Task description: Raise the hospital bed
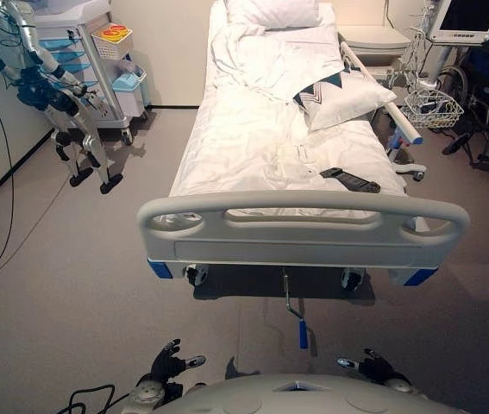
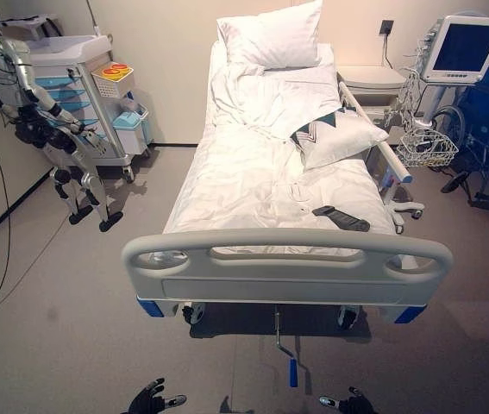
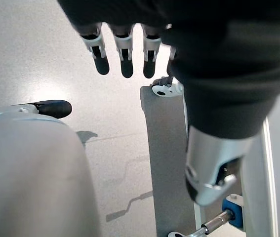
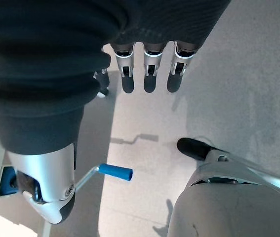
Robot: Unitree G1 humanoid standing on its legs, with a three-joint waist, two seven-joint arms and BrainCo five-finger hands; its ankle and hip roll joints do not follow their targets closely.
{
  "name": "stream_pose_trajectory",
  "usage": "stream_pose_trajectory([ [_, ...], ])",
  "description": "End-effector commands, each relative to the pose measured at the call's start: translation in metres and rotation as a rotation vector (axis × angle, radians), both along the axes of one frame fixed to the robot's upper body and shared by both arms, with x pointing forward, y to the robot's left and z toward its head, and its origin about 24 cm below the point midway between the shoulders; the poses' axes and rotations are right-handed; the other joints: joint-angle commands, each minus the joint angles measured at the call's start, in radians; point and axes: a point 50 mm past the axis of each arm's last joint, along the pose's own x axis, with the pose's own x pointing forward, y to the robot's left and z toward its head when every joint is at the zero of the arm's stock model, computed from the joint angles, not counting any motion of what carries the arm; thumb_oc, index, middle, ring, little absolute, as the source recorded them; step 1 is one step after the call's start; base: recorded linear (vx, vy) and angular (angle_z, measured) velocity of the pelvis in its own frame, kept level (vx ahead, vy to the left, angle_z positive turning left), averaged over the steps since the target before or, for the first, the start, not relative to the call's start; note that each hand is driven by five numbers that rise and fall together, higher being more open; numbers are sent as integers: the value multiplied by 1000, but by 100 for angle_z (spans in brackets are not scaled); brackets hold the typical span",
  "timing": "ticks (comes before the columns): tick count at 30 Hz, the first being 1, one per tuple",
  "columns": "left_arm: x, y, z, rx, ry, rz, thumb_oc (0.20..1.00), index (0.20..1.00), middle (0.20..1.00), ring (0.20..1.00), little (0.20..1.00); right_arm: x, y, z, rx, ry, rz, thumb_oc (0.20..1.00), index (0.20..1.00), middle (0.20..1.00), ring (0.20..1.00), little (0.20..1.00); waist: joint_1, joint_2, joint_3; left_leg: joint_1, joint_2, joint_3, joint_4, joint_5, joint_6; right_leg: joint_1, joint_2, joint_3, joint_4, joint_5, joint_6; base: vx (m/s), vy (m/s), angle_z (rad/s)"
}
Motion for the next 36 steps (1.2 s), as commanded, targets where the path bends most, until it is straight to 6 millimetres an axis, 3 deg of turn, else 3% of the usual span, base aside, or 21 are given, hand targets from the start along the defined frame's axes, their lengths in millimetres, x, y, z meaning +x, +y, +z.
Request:
stream_pose_trajectory([
  [1, 34, 10, 9, 30, -74, -24, 1000, 1000, 1000, 1000, 1000, 29, 5, 5, -1, -55, 20, 1000, 1000, 1000, 1000, 1000, -17, -57, 65, 39, -43, -31, 16, -8, 48, 117, -22, -32, 10, -79, 45, 0, 0, 0],
  [5, 27, 8, 6, 12, -40, -30, 1000, 1000, 1000, 1000, 1000, 28, 4, 5, 4, -52, 17, 1000, 1000, 1000, 1000, 1000, -21, -55, 63, 40, -41, -29, 18, -10, 48, 118, -21, -28, 10, -81, 44, 0, 0, 0],
  [10, 34, 10, 9, 7, -79, -6, 1000, 1000, 1000, 1000, 1000, 34, 5, 6, 6, -65, 33, 1000, 1000, 1000, 1000, 1000, -29, -49, 74, 32, -42, -25, 22, -8, 48, 101, -21, -17, 18, -81, 42, -9, -2, 0],
  [14, 71, 5, 26, -12, -231, -53, 1000, 1000, 1000, 1000, 1000, 60, 0, 17, -18, -141, 76, 1000, 1000, 1000, 1000, 1000, -43, -32, 109, -26, -42, -20, 28, 11, 46, 26, -20, 3, 40, -72, 40, -111, 0, -2],
  [19, 126, -4, 76, -81, -561, -118, 1000, 1000, 1000, 1000, 1000, 100, -3, 36, -37, -272, 101, 1000, 1000, 1000, 1000, 1000, -45, -6, 172, -118, -40, -22, 45, 36, 39, -81, -16, 10, 76, -61, 35, -117, -14, -13],
  [26, 177, -12, 160, -105, -944, -280, 1000, 1000, 1000, 1000, 1000, 177, 31, 79, -21, -515, 261, 1000, 1000, 1000, 1000, 1000, -39, 23, 289, -256, -35, -12, 103, 55, 32, -253, -14, 54, 160, -60, 28, -138, -21, -15],
  [29, 192, -23, 192, -130, -1070, -349, 1000, 1000, 1000, 1000, 1000, 200, 44, 96, -23, -580, 311, 1000, 1000, 1000, 1000, 1000, -33, 33, 332, -309, -35, -13, 129, 57, 32, -319, -16, 68, 202, -64, 30, -148, -14, -14],
  [30, 197, -31, 222, -168, -1183, -396, 1000, 1000, 1000, 1000, 1000, 219, 58, 114, -3, -667, 351, 1000, 1000, 1000, 1000, 1000, -31, 34, 370, -355, -32, -14, 149, 62, 31, -378, -16, 77, 241, -60, 30, -146, -6, -9],
  [31, 197, -31, 222, -167, -1183, -396, 1000, 1000, 1000, 1000, 1000, 219, 59, 115, -3, -667, 351, 1000, 1000, 1000, 1000, 1000, -30, 33, 368, -361, -32, -14, 151, 62, 31, -384, -17, 79, 244, -61, 30, -149, -3, -10],
  [36, 200, -45, 274, -193, -1383, -487, 1000, 1000, 1000, 1000, 1000, 248, 85, 154, 33, -839, 419, 1000, 1000, 1000, 1000, 1000, -34, 39, 442, -480, -24, -23, 202, 67, 30, -527, -22, 87, 322, -55, 35, -127, 1, -9],
])
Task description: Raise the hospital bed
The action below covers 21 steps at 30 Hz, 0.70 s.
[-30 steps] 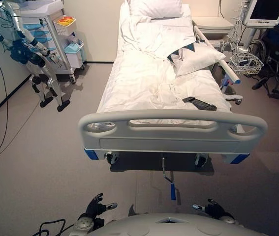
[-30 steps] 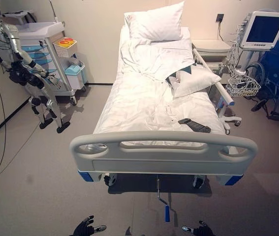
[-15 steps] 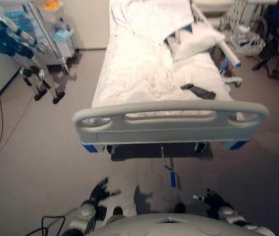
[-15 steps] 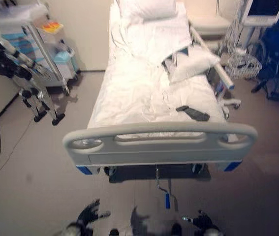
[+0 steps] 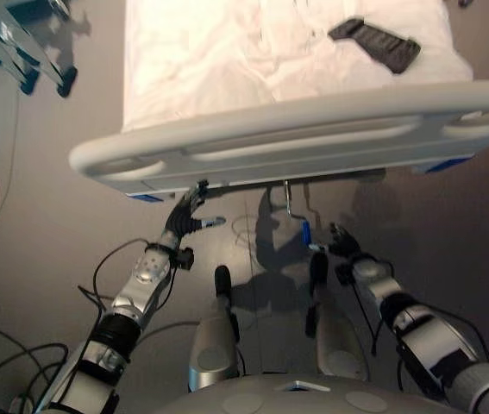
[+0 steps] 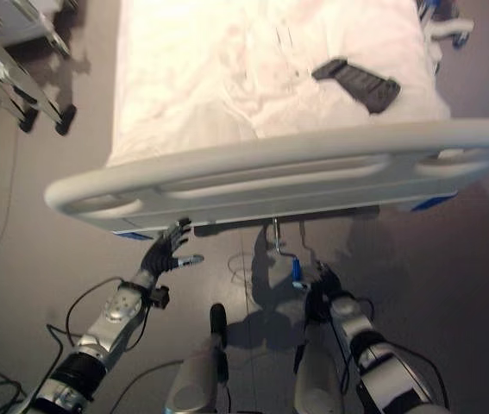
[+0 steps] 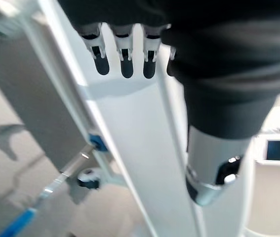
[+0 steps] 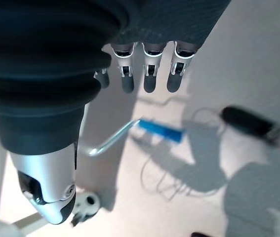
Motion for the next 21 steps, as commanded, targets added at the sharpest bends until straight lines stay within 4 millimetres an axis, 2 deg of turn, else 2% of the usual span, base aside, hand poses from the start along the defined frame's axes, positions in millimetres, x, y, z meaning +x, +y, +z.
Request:
stream_pose_trajectory([
  [1, -9, -1, 51, -20, -230, -56, 1000, 1000, 1000, 1000, 1000, 13, 30, 21, 80, -108, 48, 1000, 1000, 1000, 1000, 1000, -7, -33, 29, -117, -10, -53, 111, 31, 19, -84, -21, -1, 197, -121, 63, -115, 14, 3],
  [2, -9, -1, 51, -19, -231, -56, 1000, 1000, 1000, 1000, 1000, 14, 30, 22, 80, -109, 49, 1000, 1000, 1000, 1000, 1000, -7, -34, 27, -123, -10, -54, 115, 30, 19, -90, -22, -1, 200, -122, 63, -114, 26, 5],
  [4, -16, -6, 72, -37, -323, -95, 1000, 1000, 1000, 1000, 1000, 25, 37, 40, 126, -172, 39, 1000, 1000, 1000, 1000, 1000, -8, -32, 55, -189, -13, -60, 140, 31, 17, -152, -30, -3, 224, -120, 62, -72, 22, 5],
  [5, -16, -6, 72, -37, -323, -95, 1000, 1000, 1000, 1000, 1000, 25, 37, 40, 127, -172, 39, 1000, 1000, 1000, 1000, 1000, -9, -33, 55, -192, -14, -61, 146, 26, 17, -155, -31, -2, 231, -126, 63, -68, -1, 16],
  [6, -21, -5, 88, -27, -393, -108, 1000, 1000, 1000, 1000, 1000, 32, 40, 52, 159, -212, 32, 1000, 1000, 1000, 1000, 1000, -4, -36, 55, -252, -17, -69, 163, 26, 19, -205, -34, -3, 245, -124, 62, -27, -11, 17],
  [8, -24, -7, 93, -39, -409, -119, 1000, 1000, 1000, 1000, 1000, 34, 45, 58, 168, -229, 42, 1000, 1000, 1000, 1000, 1000, -2, -40, 55, -282, -17, -71, 174, 25, 19, -230, -38, -5, 251, -123, 61, -29, -20, 16],
  [11, -31, -8, 112, -44, -491, -136, 1000, 1000, 1000, 1000, 1000, 42, 48, 70, 173, -255, 37, 1000, 1000, 1000, 1000, 1000, 10, -49, 55, -362, -26, -82, 196, 22, 21, -298, -45, -6, 265, -118, 60, -5, -3, 10],
  [15, -43, -16, 138, -66, -621, -171, 1000, 1000, 1000, 1000, 1000, 50, 34, 82, 208, -282, -30, 1000, 1000, 1000, 1000, 1000, 23, -53, 55, -489, -41, -98, 227, 14, 24, -397, -61, -21, 273, -108, 61, 15, 45, 10],
  [18, -47, -18, 147, -78, -663, -179, 1000, 1000, 1000, 1000, 1000, 52, 31, 89, 231, -297, -49, 1000, 1000, 1000, 1000, 1000, 28, -52, 55, -546, -51, -106, 252, 10, 26, -436, -66, -24, 281, -105, 60, 18, 18, 14],
  [21, -48, -18, 148, -111, -641, -206, 1000, 1000, 1000, 1000, 1000, 56, 30, 95, 258, -307, -54, 1000, 1000, 1000, 1000, 1000, 33, -52, 55, -587, -56, -110, 267, 3, 27, -467, -71, -31, 282, -102, 58, 12, 21, 15],
])
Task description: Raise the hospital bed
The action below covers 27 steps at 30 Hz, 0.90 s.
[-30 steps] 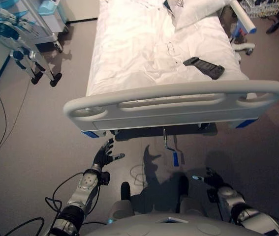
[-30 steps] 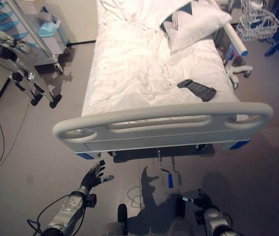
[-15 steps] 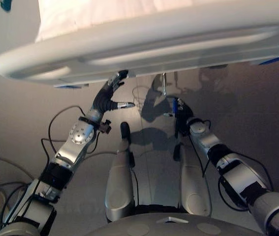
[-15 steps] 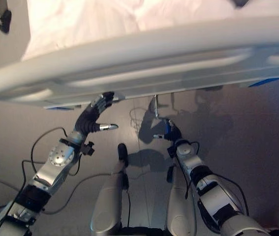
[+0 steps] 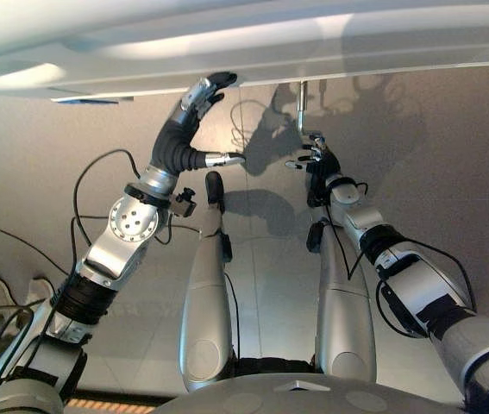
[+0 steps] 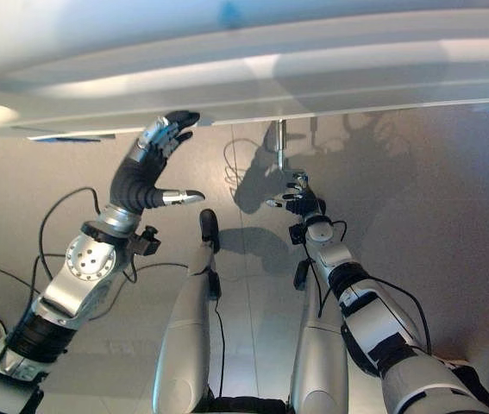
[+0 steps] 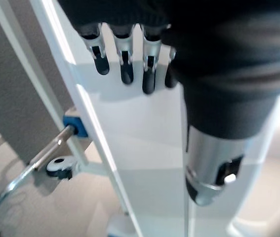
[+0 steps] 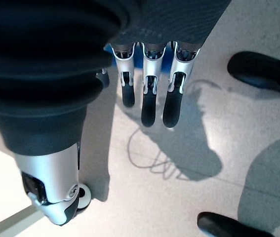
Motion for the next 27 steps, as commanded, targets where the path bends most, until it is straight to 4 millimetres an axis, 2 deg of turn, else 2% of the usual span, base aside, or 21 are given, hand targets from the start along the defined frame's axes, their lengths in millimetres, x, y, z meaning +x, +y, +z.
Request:
stream_pose_trajectory([
  [1, -29, -1, 30, -54, -150, -118, 1000, 1000, 1000, 1000, 1000, 2, -1, 8, 89, -41, -19, 1000, 1000, 1000, 1000, 1000, 27, -31, -19, -90, -37, 2, 81, -2, 45, 22, -21, 3, -12, -15, 84, 7, 11, 8],
  [5, -33, -3, 35, -29, -170, -124, 1000, 1000, 1000, 1000, 1000, 4, -1, 9, 87, -29, -26, 1000, 1000, 1000, 1000, 1000, 42, -27, -19, -116, -42, -3, 86, -4, 47, 8, -24, -2, -21, -13, 83, 20, 19, 7],
  [12, -35, -3, 36, -88, -183, -127, 1000, 1000, 1000, 1000, 1000, 8, 1, 16, 119, -43, -24, 1000, 1000, 1000, 1000, 1000, 54, -23, -19, -122, -43, -8, 66, 2, 47, 10, -27, -17, -42, -11, 85, 9, -1, 4],
  [13, -37, -3, 34, -93, -177, -136, 1000, 1000, 1000, 1000, 1000, 11, 2, 24, 135, -62, -24, 1000, 1000, 1000, 1000, 1000, 58, -22, -19, -123, -43, -10, 58, 3, 46, 8, -27, -19, -49, -10, 83, 0, 0, 0],
  [23, -39, -5, 33, -123, -170, -141, 1000, 1000, 1000, 1000, 1000, 17, -5, 36, 155, -82, -44, 1000, 1000, 1000, 1000, 1000, 58, -25, -19, -126, -39, -9, 33, 5, 49, 5, -19, -18, -72, -12, 82, 2, -1, 0],
  [27, -39, -6, 31, -122, -165, -138, 1000, 1000, 1000, 1000, 1000, 17, -7, 36, 143, -79, -50, 1000, 1000, 1000, 1000, 1000, 55, -24, -19, -123, -39, -5, 31, 2, 50, 3, -17, -12, -72, -14, 83, 0, 0, 0],
])
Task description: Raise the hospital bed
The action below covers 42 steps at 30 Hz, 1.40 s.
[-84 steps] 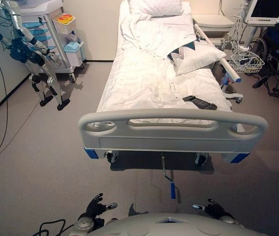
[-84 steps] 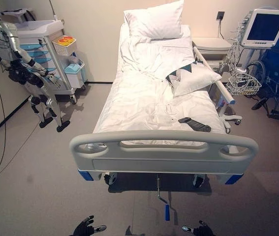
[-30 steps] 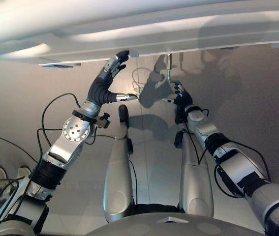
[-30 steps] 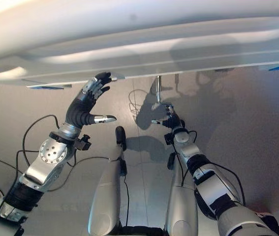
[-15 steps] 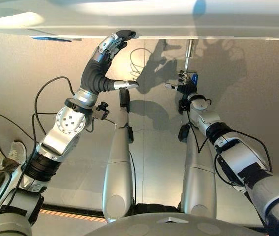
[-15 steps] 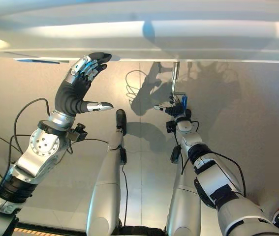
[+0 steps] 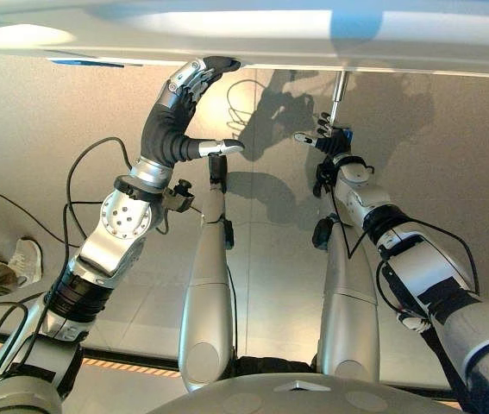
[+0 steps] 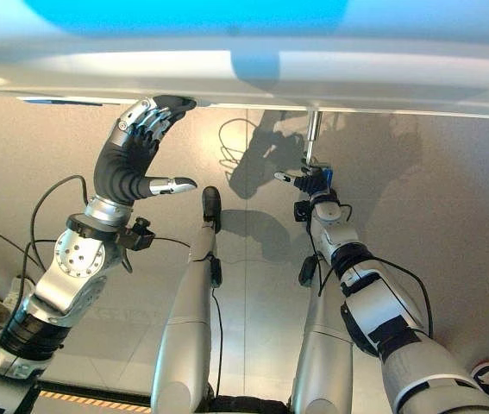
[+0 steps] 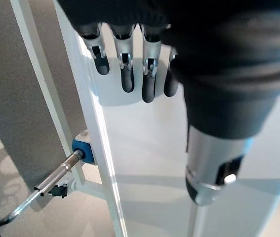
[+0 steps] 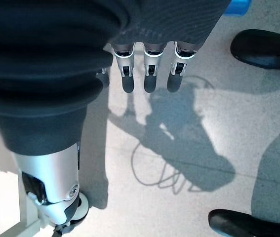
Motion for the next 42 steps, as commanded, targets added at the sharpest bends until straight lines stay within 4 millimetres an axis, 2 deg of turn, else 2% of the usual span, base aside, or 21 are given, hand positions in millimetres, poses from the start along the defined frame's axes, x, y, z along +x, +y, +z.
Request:
stream_pose_trajectory([
  [1, -29, -6, 21, -71, -137, -98, 1000, 1000, 1000, 1000, 1000, 2, 4, 8, 15, -45, 12, 1000, 1000, 1000, 1000, 1000, 13, -18, -19, -27, -27, 35, 22, 2, 51, 52, -7, 17, -47, -14, 72, 0, 0, 0],
  [6, -29, -6, 21, -70, -139, -92, 1000, 1000, 1000, 1000, 1000, -1, -1, 2, 15, -31, 10, 1000, 1000, 1000, 1000, 1000, 6, -23, -19, -19, -26, 40, 15, 1, 52, 54, -5, 18, -50, -13, 76, 0, 0, 0],
  [9, -30, -2, 21, -41, -141, -83, 1000, 1000, 1000, 1000, 1000, -9, 12, 2, -110, -60, 159, 1000, 1000, 1000, 1000, 1000, -6, -39, -19, -18, -24, 39, 10, 4, 50, 56, -5, 18, -56, -11, 77, 0, 0, 0],
  [12, -31, 2, 21, 0, -148, -76, 1000, 1000, 1000, 1000, 1000, -21, 10, -12, -193, -36, 258, 1000, 1000, 1000, 1000, 1000, -16, -55, -19, -15, -25, 42, 8, 4, 50, 61, -6, 18, -61, -9, 79, 8, -50, -1],
  [18, -33, 0, 23, 56, -165, -120, 1000, 1000, 1000, 1000, 1000, -37, -9, -51, -335, 128, 354, 1000, 1000, 1000, 1000, 1000, -5, -53, -19, -19, -29, 37, 5, 10, 51, 61, -8, 14, -64, -1, 84, 1, -7, 0],
  [20, -33, -1, 20, 68, -153, -126, 1000, 1000, 1000, 1000, 1000, -40, -25, -59, -376, 181, 323, 1000, 1000, 1000, 1000, 1000, 0, -45, -19, -19, -31, 36, 3, 12, 52, 60, -9, 12, -62, -2, 85, 0, 0, 0],
  [25, -33, -2, 23, 82, -162, -136, 1000, 1000, 1000, 1000, 1000, -44, -47, -76, -484, 305, 278, 1000, 1000, 1000, 1000, 1000, 9, -32, -19, -18, -29, 34, 1, 13, 51, 58, -9, 14, -58, -4, 85, 0, 0, 0],
  [29, -33, -3, 23, 81, -158, -137, 1000, 1000, 1000, 1000, 1000, -42, -60, -76, -527, 346, 218, 1000, 1000, 1000, 1000, 1000, 10, -30, -19, -14, -30, 35, -4, 13, 53, 58, -5, 18, -59, -4, 85, 0, 0, 0],
  [35, -31, -4, 24, 64, -152, -140, 1000, 1000, 1000, 1000, 1000, -40, -70, -73, -506, 370, 153, 1000, 1000, 1000, 1000, 1000, 7, -34, -19, -14, -29, 36, -2, 10, 54, 54, -2, 21, -59, -3, 83, 0, 0, 0],
  [42, -30, -6, 24, 42, -147, -139, 1000, 1000, 1000, 1000, 1000, -42, -96, -71, -445, 422, -17, 1000, 1000, 1000, 1000, 1000, 7, -31, -19, -18, -32, 33, 3, 4, 58, 54, 0, 22, -58, -8, 83, 0, 0, 0],
])
